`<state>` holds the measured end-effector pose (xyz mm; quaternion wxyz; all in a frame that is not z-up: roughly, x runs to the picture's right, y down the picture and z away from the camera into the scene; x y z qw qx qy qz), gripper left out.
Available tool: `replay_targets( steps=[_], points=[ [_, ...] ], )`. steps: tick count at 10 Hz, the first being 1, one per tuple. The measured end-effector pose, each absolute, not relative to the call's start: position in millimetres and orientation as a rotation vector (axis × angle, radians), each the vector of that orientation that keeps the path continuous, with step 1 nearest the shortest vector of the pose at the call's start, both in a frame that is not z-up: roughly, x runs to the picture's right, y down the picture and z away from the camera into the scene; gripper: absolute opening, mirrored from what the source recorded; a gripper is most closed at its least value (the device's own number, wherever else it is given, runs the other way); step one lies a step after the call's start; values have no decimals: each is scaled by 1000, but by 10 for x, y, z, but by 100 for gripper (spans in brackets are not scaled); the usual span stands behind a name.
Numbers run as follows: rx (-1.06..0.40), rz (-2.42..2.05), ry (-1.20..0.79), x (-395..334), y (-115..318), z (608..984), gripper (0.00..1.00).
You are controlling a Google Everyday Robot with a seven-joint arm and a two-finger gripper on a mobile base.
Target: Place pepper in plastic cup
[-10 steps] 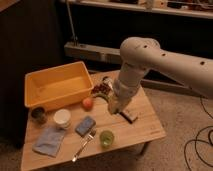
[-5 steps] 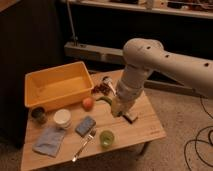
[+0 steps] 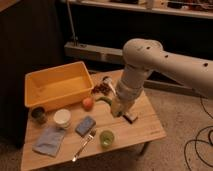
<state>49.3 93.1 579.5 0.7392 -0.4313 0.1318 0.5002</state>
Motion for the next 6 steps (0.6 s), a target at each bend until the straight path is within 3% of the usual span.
replay_targets(
  steps=[6],
  points=[
    [-962,1072,245,209,1539,5600,4]
  ],
)
